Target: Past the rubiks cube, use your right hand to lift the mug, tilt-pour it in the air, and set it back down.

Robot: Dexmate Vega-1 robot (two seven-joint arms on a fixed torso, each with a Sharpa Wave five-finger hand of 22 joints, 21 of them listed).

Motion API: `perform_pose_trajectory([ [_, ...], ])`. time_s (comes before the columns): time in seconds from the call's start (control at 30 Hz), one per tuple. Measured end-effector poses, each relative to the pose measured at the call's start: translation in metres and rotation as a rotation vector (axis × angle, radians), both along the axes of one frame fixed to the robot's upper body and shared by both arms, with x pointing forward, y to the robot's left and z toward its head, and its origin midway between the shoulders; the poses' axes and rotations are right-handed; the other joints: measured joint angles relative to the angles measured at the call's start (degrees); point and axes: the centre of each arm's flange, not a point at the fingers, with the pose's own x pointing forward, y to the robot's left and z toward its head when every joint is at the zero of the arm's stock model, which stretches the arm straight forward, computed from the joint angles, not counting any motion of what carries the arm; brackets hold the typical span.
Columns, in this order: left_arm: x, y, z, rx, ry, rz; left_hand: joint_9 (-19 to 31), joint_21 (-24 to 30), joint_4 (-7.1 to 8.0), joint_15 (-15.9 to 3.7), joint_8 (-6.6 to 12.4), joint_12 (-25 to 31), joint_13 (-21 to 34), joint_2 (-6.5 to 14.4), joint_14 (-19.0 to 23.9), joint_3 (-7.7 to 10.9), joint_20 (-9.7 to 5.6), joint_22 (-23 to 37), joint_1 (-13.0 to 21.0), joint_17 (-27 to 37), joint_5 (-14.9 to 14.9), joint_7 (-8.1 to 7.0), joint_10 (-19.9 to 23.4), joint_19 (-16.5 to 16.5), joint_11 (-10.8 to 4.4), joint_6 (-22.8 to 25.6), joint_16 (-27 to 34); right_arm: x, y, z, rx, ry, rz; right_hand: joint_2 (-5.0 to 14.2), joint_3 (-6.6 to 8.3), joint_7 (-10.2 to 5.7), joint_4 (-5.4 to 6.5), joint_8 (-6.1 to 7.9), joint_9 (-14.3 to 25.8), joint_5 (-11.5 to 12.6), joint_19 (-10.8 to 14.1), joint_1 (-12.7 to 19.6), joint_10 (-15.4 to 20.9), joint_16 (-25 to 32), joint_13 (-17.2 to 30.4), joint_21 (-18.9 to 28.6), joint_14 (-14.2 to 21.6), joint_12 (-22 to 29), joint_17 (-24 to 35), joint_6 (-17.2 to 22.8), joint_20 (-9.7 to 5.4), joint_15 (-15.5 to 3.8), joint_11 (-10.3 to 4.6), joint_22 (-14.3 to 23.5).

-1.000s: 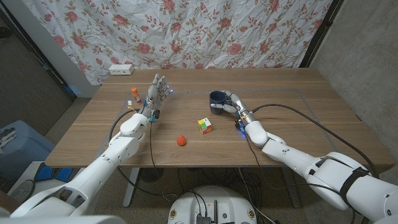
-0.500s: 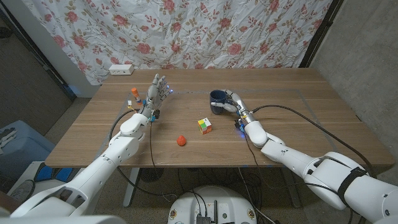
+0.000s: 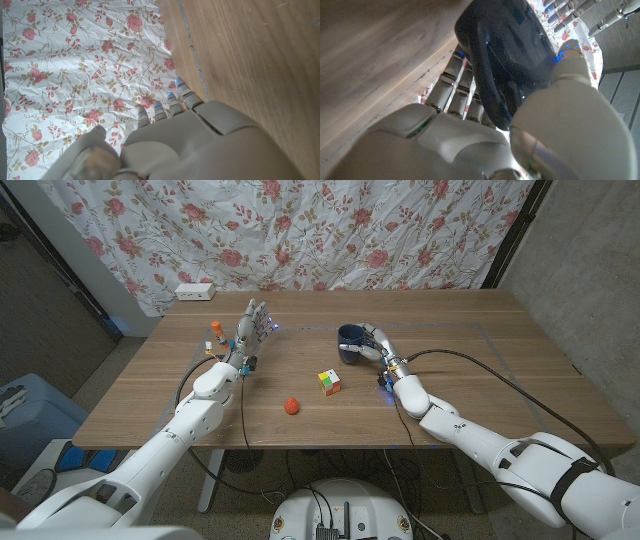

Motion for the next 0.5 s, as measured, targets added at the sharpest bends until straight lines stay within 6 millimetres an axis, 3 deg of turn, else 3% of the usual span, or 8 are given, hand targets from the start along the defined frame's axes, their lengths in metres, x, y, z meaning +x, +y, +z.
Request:
perform_pose_trajectory([
  [0.5, 0.000, 0.000, 0.000, 0.000, 0.000, 0.000, 0.00, 0.00, 0.00, 0.00, 0.00, 0.00, 0.00, 0.00, 0.00, 0.00, 0.00, 0.00, 0.00, 0.00, 0.00, 0.00, 0.00, 0.00, 0.00, 0.00, 0.00, -0.011, -0.004, 0.013, -0.024, 0.002, -0.030, -0.97, 0.00, 0.61, 0.00, 1.02, -0.37, 0.03, 0.32, 0.98, 0.60, -0.04, 0.08, 0.00, 0.22, 0.20, 0.25, 0.61, -0.32, 0.20, 0.02, 0.36],
])
